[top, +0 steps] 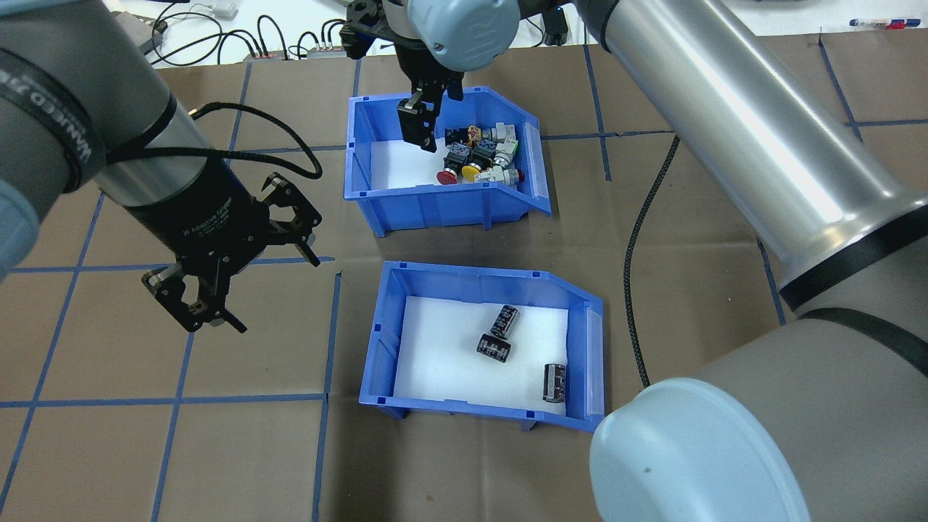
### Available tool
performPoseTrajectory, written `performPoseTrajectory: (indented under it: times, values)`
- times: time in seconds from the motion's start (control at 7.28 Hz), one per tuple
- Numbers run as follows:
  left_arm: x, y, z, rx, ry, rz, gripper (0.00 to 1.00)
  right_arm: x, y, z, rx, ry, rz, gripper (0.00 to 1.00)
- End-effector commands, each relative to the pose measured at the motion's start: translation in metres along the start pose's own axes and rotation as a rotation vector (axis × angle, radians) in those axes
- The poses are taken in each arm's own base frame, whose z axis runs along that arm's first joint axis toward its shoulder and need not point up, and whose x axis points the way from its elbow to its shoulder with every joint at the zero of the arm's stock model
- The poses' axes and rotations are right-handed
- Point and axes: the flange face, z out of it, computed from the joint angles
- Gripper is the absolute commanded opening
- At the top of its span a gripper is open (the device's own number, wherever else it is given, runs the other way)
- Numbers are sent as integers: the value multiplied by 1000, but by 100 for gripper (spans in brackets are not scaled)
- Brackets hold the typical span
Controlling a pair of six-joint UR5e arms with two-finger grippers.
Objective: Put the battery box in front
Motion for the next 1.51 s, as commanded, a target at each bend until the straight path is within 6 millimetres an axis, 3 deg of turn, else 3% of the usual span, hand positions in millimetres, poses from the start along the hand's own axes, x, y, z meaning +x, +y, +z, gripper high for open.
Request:
performPoseTrajectory:
  times: [0.0, 0.27, 0.69, 0.96, 1.1, 1.24, 1.37]
  values:
    - [-36, 46, 47, -7, -31, -283, 99, -46, -32, 30, -60, -1, -232, 100]
    - [-23, 92, 94, 34, 11, -396, 99, -47, -24, 60, -122, -20, -383, 100]
    - [-20, 123, 174, 37, 35, -481, 99, -39, -27, 102, -64, 54, -357, 100]
    - [-6, 130, 193, -19, 74, -507, 99, -41, -29, 145, -30, 95, -350, 100]
    - [-4, 133, 198, -18, 65, -507, 99, -43, -31, 153, 4, 135, -349, 99]
    - [-1, 135, 201, -17, 73, -503, 99, -42, -28, 150, 4, 140, -342, 88]
    - [10, 134, 207, -18, 103, -495, 99, -40, -27, 140, 10, 150, -340, 71]
